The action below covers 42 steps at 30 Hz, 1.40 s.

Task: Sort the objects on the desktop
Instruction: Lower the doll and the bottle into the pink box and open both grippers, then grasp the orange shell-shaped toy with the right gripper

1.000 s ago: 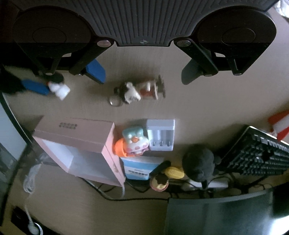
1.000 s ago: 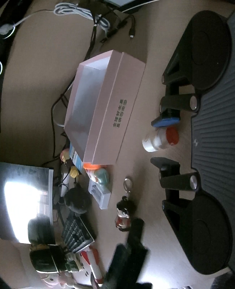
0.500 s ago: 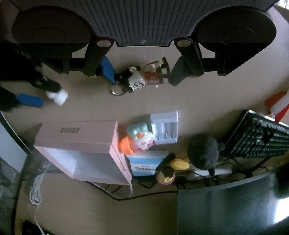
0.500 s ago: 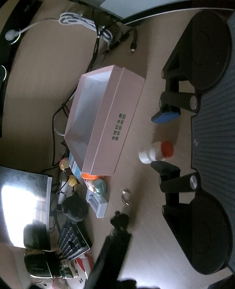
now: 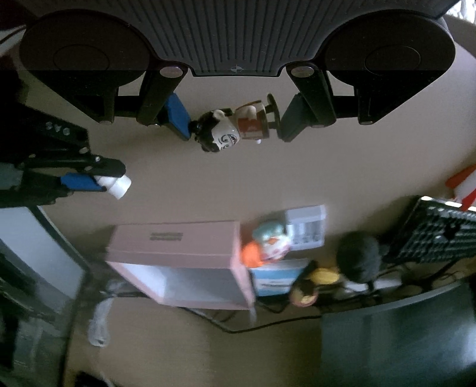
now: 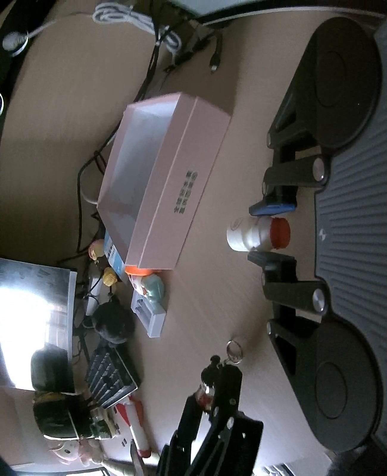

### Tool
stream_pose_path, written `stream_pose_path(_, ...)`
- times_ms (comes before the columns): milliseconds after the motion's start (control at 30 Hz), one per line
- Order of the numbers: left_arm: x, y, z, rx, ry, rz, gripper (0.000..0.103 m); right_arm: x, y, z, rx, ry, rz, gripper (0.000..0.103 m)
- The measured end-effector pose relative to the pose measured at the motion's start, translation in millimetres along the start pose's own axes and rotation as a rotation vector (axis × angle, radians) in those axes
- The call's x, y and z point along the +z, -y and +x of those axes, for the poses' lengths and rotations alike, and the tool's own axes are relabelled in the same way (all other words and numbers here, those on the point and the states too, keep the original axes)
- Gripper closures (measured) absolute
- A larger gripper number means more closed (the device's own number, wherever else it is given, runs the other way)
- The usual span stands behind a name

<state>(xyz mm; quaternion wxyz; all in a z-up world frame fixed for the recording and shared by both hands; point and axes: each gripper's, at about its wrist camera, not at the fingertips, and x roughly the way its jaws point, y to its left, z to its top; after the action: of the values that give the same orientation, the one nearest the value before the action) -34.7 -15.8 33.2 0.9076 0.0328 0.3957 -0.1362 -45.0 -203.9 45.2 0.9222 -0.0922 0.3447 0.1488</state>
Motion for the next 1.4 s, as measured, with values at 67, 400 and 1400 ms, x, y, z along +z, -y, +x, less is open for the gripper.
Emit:
stream_pose_path(67,0,7,-3,-0.038,0.008,0.024,0.032,-4,9,-17,-0.004,0.01,0.012,0.078)
stream_pose_path(400,75,30,-21,-0.161,0.27,0.159,0.032,52,51,-92,-0.07,0.233,0.11,0.078)
stream_pose_path(1400,67,-78,80,0.098,0.06,-0.055,0.025,25,-6,15,-0.006,0.028,0.117,0.006)
